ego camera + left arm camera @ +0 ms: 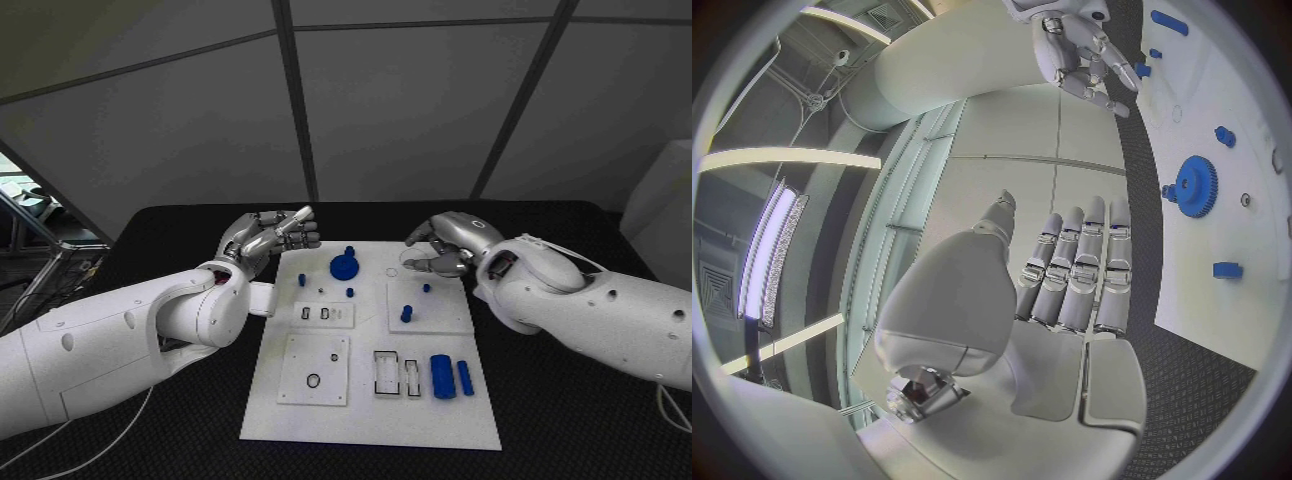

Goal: Assemble the parts on the task board

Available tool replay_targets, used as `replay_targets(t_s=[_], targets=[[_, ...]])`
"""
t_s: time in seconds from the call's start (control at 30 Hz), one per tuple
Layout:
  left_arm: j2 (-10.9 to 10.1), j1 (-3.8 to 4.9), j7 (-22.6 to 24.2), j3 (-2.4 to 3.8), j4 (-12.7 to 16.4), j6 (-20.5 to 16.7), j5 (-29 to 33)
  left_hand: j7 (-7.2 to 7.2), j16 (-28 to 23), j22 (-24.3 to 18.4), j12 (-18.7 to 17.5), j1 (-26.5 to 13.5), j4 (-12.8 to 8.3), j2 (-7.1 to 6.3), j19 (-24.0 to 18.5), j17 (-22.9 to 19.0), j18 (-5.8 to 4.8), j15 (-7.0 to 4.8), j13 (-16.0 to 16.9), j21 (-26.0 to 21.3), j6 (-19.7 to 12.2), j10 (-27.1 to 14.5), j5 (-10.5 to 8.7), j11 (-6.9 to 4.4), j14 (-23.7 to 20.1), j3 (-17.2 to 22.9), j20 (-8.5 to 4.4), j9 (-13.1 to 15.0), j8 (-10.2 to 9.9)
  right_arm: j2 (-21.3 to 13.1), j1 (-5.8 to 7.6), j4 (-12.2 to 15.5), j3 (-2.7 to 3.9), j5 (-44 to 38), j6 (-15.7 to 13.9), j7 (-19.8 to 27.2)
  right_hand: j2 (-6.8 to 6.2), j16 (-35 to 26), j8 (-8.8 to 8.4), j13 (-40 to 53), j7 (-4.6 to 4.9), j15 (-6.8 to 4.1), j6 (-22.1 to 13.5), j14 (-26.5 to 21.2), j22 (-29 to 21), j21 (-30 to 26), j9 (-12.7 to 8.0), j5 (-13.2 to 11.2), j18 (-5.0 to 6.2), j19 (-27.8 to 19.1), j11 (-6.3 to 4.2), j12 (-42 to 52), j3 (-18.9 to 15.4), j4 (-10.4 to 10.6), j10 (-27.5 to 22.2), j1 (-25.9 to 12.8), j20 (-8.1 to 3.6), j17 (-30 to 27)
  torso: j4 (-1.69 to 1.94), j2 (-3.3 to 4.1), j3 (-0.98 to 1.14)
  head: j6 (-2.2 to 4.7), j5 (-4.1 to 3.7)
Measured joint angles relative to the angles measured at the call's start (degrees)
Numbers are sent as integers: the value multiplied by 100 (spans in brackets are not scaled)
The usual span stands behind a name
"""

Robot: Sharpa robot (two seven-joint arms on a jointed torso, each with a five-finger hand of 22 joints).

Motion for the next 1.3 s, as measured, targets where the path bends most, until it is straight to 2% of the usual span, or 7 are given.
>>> replay_targets(t_s=[0.13,0.23,0.47,0.87,1.3], targets=[[28,-1,-3,-1,-30,0,0,0,0,-2,0,0,0,0,0,0,0,0,0,0,0,0,0,0,0,0,0,-3,0,-524,1,137,0,414,-41,249,-120,0,0,0,9,0,9,0,0,0,0,0,0,0,0,0,-16,-171,0,263,0,0,-39,-18,19,16,-10],[48,-1,-4,-1,-54,2,0,0,0,-2,0,0,0,0,0,0,0,0,0,0,0,0,0,0,0,0,0,-3,0,-738,1,144,-1,665,-34,429,-147,0,0,0,-11,0,30,0,0,0,0,0,0,0,0,0,-13,-232,0,351,0,0,-67,-29,30,25,-41],[83,-6,-5,-1,-92,11,0,0,0,-1,0,0,0,0,0,0,0,0,0,0,0,0,0,0,0,0,0,-2,0,-805,-12,-155,-3,1001,63,748,-147,0,0,0,-11,-21,30,21,0,0,0,0,0,0,0,-28,-37,-256,0,395,0,-1,-103,-42,61,26,-98],[109,-19,-8,-2,-138,30,0,0,0,-1,0,0,0,0,0,0,0,0,1,0,0,0,0,0,0,0,0,-2,0,-489,-120,-762,-6,1225,251,1001,-147,0,-22,0,-11,-21,29,21,0,-22,-11,0,0,0,0,-28,-53,-272,0,441,0,-1,-97,-42,40,1,-102],[119,-23,-10,-2,-149,44,-1,0,0,0,0,0,0,0,0,0,0,0,1,0,0,0,0,0,0,0,0,-1,0,-259,-171,-1077,-5,1262,453,1064,-43,0,-22,0,-11,-21,29,21,0,-22,-11,-24,0,0,0,-28,-22,-303,0,544,0,-1,-93,-37,30,-39,-80]])
